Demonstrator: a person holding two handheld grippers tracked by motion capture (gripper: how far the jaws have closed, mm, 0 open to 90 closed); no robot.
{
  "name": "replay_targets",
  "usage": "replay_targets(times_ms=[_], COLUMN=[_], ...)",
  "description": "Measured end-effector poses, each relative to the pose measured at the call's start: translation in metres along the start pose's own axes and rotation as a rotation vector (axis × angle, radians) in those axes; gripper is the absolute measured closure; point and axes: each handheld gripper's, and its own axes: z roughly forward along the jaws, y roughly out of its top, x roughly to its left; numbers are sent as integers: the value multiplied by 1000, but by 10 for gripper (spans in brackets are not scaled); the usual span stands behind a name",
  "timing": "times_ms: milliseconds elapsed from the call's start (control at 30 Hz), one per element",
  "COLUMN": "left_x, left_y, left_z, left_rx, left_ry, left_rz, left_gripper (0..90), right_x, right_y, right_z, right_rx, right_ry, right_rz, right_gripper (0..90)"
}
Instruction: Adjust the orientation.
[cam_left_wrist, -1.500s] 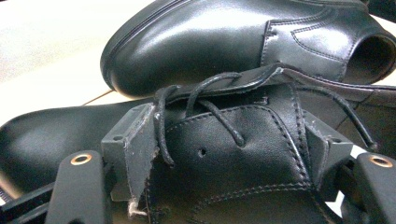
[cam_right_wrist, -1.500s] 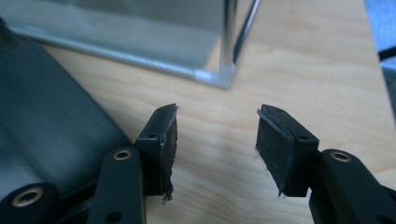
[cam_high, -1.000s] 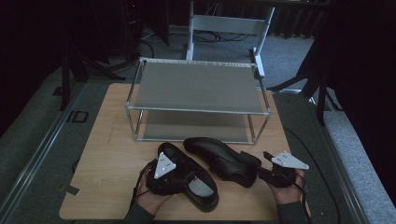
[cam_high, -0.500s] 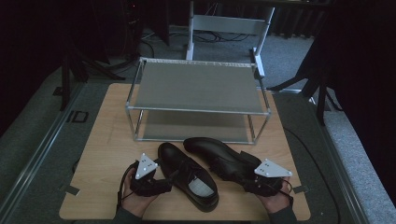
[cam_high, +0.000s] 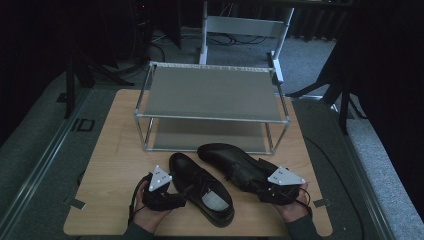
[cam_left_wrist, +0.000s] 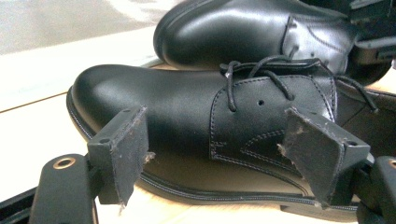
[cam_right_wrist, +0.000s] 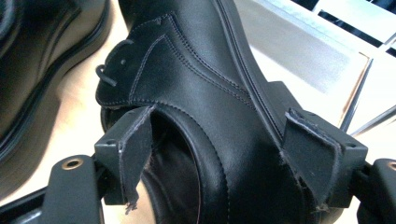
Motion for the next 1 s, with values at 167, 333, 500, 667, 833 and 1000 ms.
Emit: replay_targets(times_ms=[167,333,500,667,833,1000], left_x=[1,0,0,0,-6,-6], left_y=[-1,-3,-4,-6,-9,-10], left_z=[3,5,6,7,10,11], left_rx=[8,17,23,27,37,41], left_ry=[-2,-5,-12,-41,-104,-157], left_rz=[-2,-1,0,1,21,28], left_gripper=[230,230,231,235,236,253], right_x=[-8,-21,-28,-28,-32,-30], right_y=[4,10,13,16,20,16], right_z=[8,12,12,11,10,5], right_rx=[40,61,60,75,109,89], right_ry=[-87,-163,-170,-187,-119,-81], right_rz=[-22,5,49,63,132,149], right_gripper=[272,552,648,696,802,800])
